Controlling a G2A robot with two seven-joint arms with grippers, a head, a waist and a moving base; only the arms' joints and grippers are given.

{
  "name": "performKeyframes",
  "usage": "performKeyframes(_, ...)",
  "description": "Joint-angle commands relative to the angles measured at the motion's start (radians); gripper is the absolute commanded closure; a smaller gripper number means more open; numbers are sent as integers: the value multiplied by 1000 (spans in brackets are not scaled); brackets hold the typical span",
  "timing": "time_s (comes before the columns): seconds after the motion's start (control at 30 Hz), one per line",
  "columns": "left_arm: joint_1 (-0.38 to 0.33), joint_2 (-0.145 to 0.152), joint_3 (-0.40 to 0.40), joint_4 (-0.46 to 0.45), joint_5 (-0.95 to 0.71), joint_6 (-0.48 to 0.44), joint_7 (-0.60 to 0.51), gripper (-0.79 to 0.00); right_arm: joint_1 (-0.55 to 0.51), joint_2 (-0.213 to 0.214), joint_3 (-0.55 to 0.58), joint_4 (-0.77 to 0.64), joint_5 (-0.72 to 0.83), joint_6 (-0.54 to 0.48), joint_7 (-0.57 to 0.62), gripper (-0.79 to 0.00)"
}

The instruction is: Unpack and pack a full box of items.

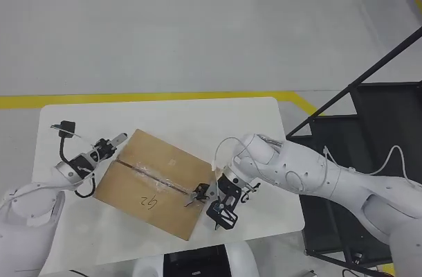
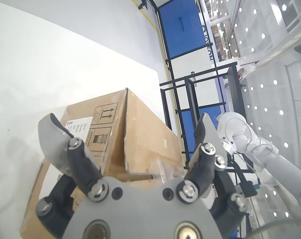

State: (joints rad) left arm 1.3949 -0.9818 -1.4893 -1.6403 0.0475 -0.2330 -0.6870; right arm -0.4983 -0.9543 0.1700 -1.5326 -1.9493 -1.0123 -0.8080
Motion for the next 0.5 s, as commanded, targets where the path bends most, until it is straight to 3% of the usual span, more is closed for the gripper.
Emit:
performKeyframes(0.0, -24, -3, 34, 12, 11, 5, -17, -785, 1, 18, 0, -19, 6, 0, 0, -785)
performKeyframes(0.47, -178, -33, 226, 45, 46, 24, -57, -785, -24, 104, 0, -88, -20, 0, 0, -785)
